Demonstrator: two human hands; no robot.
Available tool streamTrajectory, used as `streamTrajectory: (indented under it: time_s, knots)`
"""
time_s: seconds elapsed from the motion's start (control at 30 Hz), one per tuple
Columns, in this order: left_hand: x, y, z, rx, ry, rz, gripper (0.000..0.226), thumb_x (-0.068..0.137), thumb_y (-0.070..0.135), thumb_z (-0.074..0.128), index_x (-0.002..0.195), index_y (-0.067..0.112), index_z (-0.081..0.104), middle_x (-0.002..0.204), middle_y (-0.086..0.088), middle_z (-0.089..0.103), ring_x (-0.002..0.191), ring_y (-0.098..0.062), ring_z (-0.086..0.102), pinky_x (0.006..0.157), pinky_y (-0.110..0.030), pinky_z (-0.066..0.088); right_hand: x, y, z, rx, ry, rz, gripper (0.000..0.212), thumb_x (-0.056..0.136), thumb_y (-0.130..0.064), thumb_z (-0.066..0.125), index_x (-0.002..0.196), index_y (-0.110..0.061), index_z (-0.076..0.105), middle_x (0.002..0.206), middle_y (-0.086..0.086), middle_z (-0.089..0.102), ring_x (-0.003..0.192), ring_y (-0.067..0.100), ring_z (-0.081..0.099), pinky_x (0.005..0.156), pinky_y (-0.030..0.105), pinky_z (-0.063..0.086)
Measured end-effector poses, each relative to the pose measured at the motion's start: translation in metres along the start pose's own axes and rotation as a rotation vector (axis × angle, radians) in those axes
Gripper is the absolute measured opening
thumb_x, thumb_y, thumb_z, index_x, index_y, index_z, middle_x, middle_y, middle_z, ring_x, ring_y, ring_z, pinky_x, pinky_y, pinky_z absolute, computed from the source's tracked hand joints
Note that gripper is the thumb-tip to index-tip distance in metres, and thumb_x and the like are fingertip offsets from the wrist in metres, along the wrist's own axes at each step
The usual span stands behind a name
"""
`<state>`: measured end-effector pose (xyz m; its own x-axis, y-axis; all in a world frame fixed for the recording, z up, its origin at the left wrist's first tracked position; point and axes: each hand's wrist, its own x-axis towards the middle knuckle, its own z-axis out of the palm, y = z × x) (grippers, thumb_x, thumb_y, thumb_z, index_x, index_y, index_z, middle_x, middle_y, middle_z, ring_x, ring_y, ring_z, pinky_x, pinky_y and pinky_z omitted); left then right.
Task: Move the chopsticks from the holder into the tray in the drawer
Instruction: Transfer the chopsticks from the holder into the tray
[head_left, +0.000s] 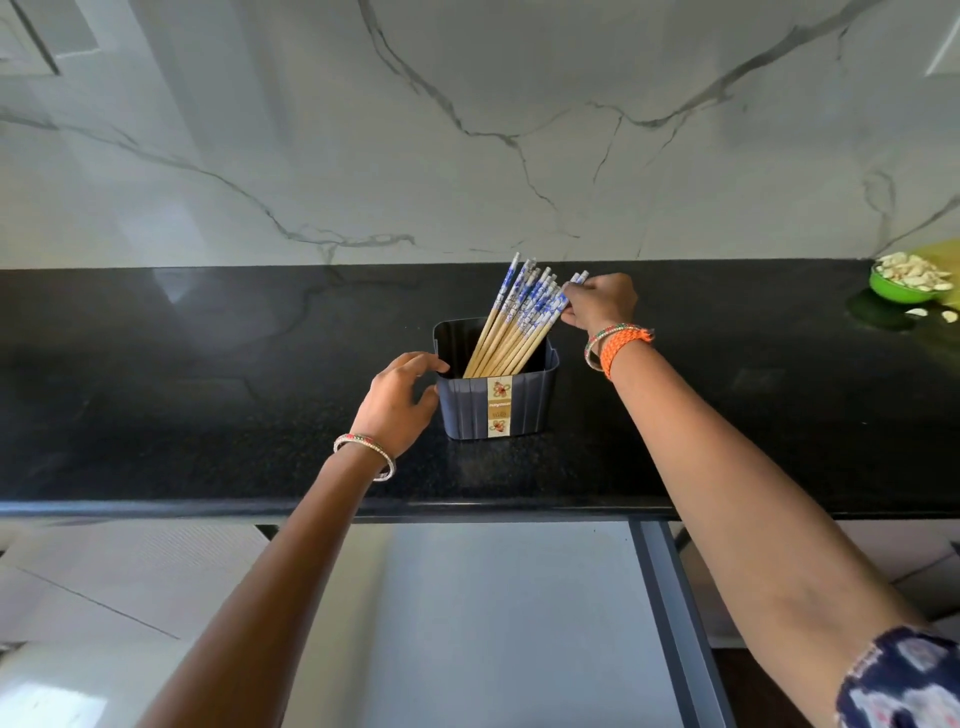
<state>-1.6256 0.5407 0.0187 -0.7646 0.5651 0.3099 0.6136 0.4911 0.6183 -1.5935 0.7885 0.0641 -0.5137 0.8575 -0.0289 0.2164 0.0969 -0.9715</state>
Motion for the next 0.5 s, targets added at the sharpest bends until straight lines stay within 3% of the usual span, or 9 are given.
streamTrajectory:
  time_s: [0.13,0.2,0.33,0.43,0.5]
  knots:
    - [0.0,0.021,-0.015,-0.029,0.034,0.02,0.027,0.086,0.004,0.054,0.108,0.018,0.062,0.118,-0.005,0.061,0.102,-0.019,0.059,0.083,-0.027,0.051,-0.014,-0.033,-0.034,0.066,0.076,-0.09,0.02,0.082,-0.004,0.066,0.085,0.016,0.067,0.084,0.03,0.07,0.064,0.027,0.066,0.073,0.046,0.06]
    - [-0.001,0.043,-0.022,-0.055,0.043,0.041,0.027,0.087,0.006,0.051,0.109,0.018,0.062,0.115,-0.006,0.062,0.097,-0.022,0.061,0.083,-0.031,0.054,-0.025,-0.055,-0.058,0.117,0.115,-0.135,0.018,0.083,-0.004,0.065,0.086,0.013,0.069,0.086,0.029,0.07,0.066,0.027,0.067,0.072,0.041,0.061]
    - [-0.013,0.09,-0.031,-0.086,0.035,0.137,0.034,0.091,0.012,0.046,0.124,0.013,0.054,0.123,-0.009,0.06,0.102,-0.021,0.058,0.088,-0.024,0.043,-0.069,-0.076,-0.101,0.324,0.102,-0.149,0.011,0.086,-0.004,0.063,0.085,0.006,0.068,0.078,0.015,0.067,0.073,0.023,0.068,0.068,0.028,0.061]
    - [-0.043,0.102,-0.028,0.044,-0.078,0.141,0.041,0.094,0.02,0.043,0.134,0.014,0.041,0.129,-0.01,0.057,0.116,-0.027,0.053,0.101,-0.038,0.041,-0.124,-0.05,-0.114,0.465,0.008,-0.063,0.018,0.088,-0.003,0.061,0.07,-0.003,0.061,0.071,0.009,0.061,0.067,0.015,0.063,0.062,0.022,0.06]
    - [-0.076,0.095,-0.022,0.086,-0.223,0.058,0.036,0.094,0.023,0.044,0.129,0.018,0.046,0.119,-0.01,0.063,0.107,-0.029,0.057,0.098,-0.043,0.043,-0.164,-0.014,-0.116,0.55,-0.029,0.036,0.019,0.088,-0.001,0.061,0.069,-0.004,0.06,0.071,0.011,0.06,0.066,0.015,0.062,0.06,0.021,0.06]
